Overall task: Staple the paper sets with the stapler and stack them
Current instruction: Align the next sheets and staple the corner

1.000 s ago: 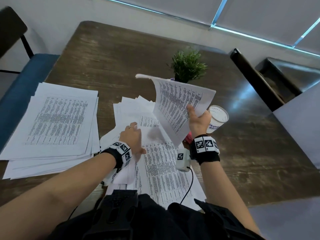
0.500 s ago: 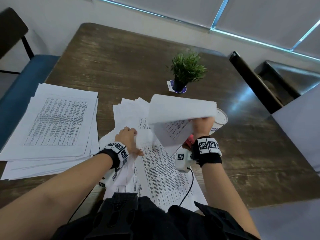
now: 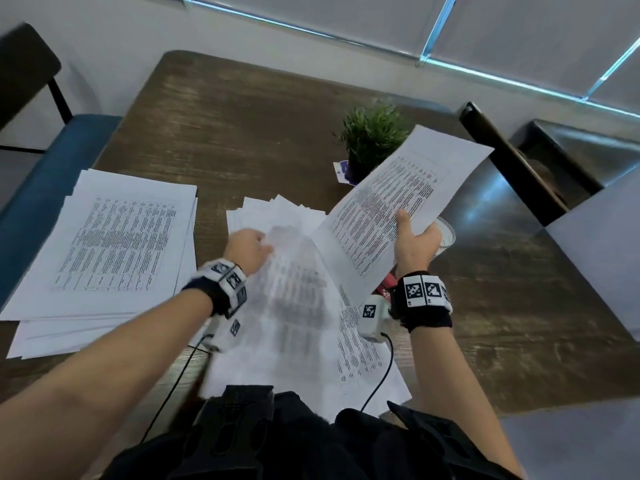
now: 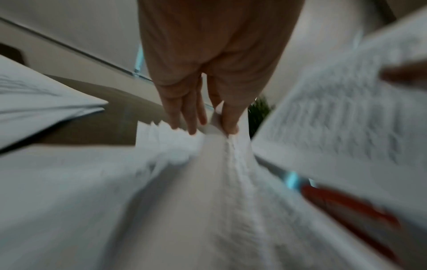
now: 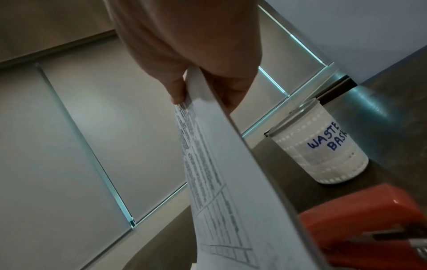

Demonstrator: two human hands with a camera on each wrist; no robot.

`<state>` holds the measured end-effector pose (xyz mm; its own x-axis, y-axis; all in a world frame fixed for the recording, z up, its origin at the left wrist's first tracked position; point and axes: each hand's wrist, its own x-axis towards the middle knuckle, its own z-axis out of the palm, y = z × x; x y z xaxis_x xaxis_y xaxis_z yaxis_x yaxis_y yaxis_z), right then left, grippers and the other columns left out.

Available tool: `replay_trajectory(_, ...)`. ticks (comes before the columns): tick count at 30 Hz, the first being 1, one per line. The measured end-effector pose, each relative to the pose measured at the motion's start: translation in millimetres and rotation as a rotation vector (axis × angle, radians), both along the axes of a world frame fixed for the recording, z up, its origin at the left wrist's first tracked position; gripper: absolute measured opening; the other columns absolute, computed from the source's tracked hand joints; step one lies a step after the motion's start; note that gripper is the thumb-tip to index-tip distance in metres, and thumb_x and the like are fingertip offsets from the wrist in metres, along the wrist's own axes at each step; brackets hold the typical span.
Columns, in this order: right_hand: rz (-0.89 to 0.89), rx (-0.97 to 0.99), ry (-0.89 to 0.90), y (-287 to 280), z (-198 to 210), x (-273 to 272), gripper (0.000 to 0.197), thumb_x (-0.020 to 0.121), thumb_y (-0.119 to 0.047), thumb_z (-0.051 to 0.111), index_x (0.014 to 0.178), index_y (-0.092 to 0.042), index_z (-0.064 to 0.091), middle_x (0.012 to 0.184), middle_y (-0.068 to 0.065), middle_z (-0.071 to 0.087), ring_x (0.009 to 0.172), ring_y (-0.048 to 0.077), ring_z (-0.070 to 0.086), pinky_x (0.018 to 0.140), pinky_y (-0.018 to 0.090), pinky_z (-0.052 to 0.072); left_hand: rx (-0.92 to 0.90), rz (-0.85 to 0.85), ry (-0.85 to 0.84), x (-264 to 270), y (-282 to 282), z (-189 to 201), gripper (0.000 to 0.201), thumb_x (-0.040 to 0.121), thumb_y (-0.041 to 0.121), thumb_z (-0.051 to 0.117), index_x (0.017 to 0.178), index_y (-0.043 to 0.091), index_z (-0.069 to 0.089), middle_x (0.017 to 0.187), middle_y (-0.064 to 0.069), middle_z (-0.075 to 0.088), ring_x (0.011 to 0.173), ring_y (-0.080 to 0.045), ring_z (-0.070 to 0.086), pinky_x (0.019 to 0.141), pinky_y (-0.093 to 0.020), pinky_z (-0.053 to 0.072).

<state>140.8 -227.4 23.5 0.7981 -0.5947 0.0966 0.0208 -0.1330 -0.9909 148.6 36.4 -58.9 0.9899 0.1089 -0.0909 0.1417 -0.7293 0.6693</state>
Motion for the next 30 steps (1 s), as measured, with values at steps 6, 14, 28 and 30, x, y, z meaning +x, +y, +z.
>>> replay_trajectory(6, -0.018, -0.122, -0.06, -7.6, 11.2, 5.8, 0.03, 0.091, -0.023, 0.067, 0.114, -0.004, 0.064, 0.112, 0.01, 0.069, 0.105, 0.022, 0.064, 0.096, 0.04, 0.051, -0.137, 0.194, -0.471, 22.1, 34.7, 83.2, 0.02, 0.089, 0.005, 0.054, 0.093, 0.013, 0.072, 0.09, -0.007, 0.073, 0.091, -0.03, 0.066, 0.087, -0.035, 0.053)
replay_trajectory(14, 0.113, -0.236, 0.018, 5.8, 26.8, 23.9, 0.021, 0.095, -0.015, 0.06, 0.112, -0.005, 0.065, 0.099, 0.002, 0.066, 0.096, 0.02, 0.062, 0.086, 0.03, 0.049, -0.522, 0.158, -0.732, 15.5, 27.1, 138.5, 0.015, 0.09, 0.011, 0.064, 0.087, 0.026, 0.067, 0.083, 0.013, 0.067, 0.078, 0.0, 0.063, 0.072, -0.017, 0.053)
replay_trajectory(28, 0.369, 0.216, -0.088, 55.3, 48.7, 16.1, 0.042, 0.102, -0.028, 0.045, 0.137, -0.005, 0.051, 0.135, 0.005, 0.059, 0.124, 0.013, 0.054, 0.11, 0.032, 0.04, -0.734, 0.429, -0.584, 30.0, 7.4, 125.8, 0.013, 0.084, 0.024, 0.074, 0.09, 0.015, 0.068, 0.085, 0.002, 0.073, 0.076, -0.012, 0.07, 0.073, -0.032, 0.059)
replay_trajectory(30, 0.426, 0.149, -0.144, 60.4, 48.5, 9.2, 0.038, 0.101, -0.029, 0.048, 0.131, -0.006, 0.055, 0.126, 0.003, 0.063, 0.111, 0.002, 0.058, 0.096, 0.02, 0.045, -0.74, 0.474, -0.557, 28.5, 5.9, 122.3, 0.013, 0.084, 0.025, 0.074, 0.091, 0.015, 0.069, 0.086, 0.001, 0.074, 0.077, -0.012, 0.07, 0.075, -0.033, 0.059)
